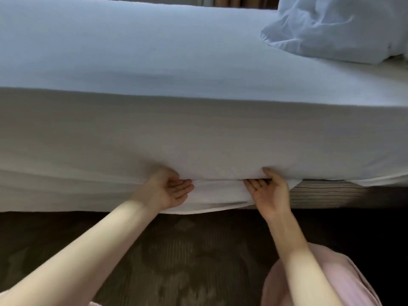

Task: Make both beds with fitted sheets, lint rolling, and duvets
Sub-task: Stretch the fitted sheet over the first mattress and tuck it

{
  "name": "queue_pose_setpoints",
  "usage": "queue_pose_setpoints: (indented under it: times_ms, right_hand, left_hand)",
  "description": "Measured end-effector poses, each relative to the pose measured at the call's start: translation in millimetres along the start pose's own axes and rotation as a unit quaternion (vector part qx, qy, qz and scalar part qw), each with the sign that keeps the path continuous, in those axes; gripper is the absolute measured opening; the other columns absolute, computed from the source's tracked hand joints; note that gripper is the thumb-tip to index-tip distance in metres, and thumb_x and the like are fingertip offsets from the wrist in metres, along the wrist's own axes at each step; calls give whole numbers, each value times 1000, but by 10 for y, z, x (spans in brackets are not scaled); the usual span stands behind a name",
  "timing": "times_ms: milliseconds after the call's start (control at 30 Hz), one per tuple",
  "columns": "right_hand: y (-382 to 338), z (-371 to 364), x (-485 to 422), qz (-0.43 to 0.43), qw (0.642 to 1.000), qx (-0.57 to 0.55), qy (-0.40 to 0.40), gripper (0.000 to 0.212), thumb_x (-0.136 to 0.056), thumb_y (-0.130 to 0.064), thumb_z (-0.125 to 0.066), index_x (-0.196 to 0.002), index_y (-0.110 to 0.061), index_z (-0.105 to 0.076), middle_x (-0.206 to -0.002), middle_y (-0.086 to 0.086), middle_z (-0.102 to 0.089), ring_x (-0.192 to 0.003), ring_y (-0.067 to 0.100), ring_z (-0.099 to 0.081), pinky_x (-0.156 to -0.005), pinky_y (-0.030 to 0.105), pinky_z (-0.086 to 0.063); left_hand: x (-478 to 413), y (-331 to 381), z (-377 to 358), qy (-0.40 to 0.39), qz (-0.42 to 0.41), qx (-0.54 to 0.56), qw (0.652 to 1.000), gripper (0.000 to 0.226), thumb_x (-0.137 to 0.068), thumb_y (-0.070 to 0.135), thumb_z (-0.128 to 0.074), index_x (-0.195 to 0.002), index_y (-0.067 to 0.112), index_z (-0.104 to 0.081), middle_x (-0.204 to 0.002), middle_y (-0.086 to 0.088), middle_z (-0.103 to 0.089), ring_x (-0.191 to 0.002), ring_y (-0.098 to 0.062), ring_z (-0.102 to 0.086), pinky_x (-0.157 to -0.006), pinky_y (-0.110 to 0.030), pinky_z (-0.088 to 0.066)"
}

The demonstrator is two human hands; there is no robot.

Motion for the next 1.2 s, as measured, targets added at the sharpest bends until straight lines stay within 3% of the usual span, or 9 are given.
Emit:
queue_pose_setpoints:
  times_ms: [133, 233, 333, 467, 567, 800, 967, 1100, 1200]
  right_hand:
    - [293, 8, 19, 78, 996, -28, 33, 27, -93, -8, -49, -118, -12, -57, -111, 7, -63, -113, 21, -57, -104, 33, -41]
    - [415, -55, 17, 137, 986, -24, 87, 25, -94, -10, -47, -117, -14, -57, -108, 5, -63, -109, 19, -58, -103, 31, -42]
    - [468, -170, -16, 178, 972, -27, 151, 29, -94, -13, -47, -122, -15, -56, -114, 7, -62, -110, 21, -58, -102, 34, -44]
    - [482, -214, -34, 176, 970, -15, 168, 21, -97, -15, -45, -115, -17, -56, -115, 8, -61, -107, 21, -59, -101, 34, -44]
    - [415, -178, -9, 151, 977, -15, 150, 25, -95, -10, -45, -117, -12, -56, -114, 10, -61, -107, 22, -59, -103, 35, -43]
    - [384, -182, 35, 110, 980, -44, 163, 17, -96, -6, -44, -105, -8, -58, -107, 13, -62, -101, 24, -60, -105, 37, -42]
    - [353, -187, -76, 107, 972, 6, 208, 23, -97, -4, -40, -114, -8, -55, -97, 9, -58, -86, 19, -57, -105, 35, -42]
    - [329, -192, -124, 125, 958, 8, 259, 22, -95, -8, -43, -115, -10, -52, -92, 6, -59, -80, 19, -58, -87, 30, -52]
    - [326, -146, -173, 128, 957, -2, 261, 19, -94, -7, -43, -108, -9, -55, -96, 7, -61, -77, 19, -60, -75, 29, -54]
  left_hand:
    - [-139, 53, 62, -72, 39, 5, 997, 14, -93, 2, -41, -88, -3, -53, -92, -19, -59, -98, -30, -58, -91, -35, -42]
    - [-181, 98, 153, -112, 69, 36, 991, 14, -91, 1, -42, -84, -2, -53, -90, -18, -58, -81, -27, -59, -73, -35, -44]
    - [-219, 111, 95, -134, 92, 102, 981, 18, -90, -3, -42, -75, -2, -50, -84, -18, -54, -74, -31, -54, -71, -37, -45]
    - [-258, 15, -80, -184, 115, 115, 969, 18, -91, -4, -40, -77, -1, -52, -91, -18, -56, -82, -32, -57, -87, -39, -45]
    - [-315, -38, -99, -195, 113, 113, 968, 21, -90, -7, -37, -82, 2, -55, -104, -18, -60, -101, -32, -59, -100, -39, -39]
    - [-344, -176, -129, -222, 83, 119, 964, 26, -90, -8, -33, -82, 3, -55, -119, -18, -61, -117, -29, -57, -98, -39, -38]
    - [-376, -161, -32, -191, 66, -12, 979, 32, -90, -6, -30, -100, 4, -59, -110, -9, -66, -108, -21, -58, -99, -34, -35]
    - [-449, -310, 156, -110, 88, -46, 989, 25, -92, -3, -32, -86, 1, -56, -103, -15, -61, -96, -26, -59, -97, -37, -37]
    - [-588, -458, 292, -21, 94, -42, 994, 16, -95, 4, -40, -83, 3, -51, -117, -24, -53, -114, -34, -55, -98, -44, -38]
Point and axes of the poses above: each hand's wrist, its own x-axis away from the middle knuckle, its own z-axis out of the back of the hand, y = z × x, the point moved 4 cm from there along -x, towards the middle knuckle
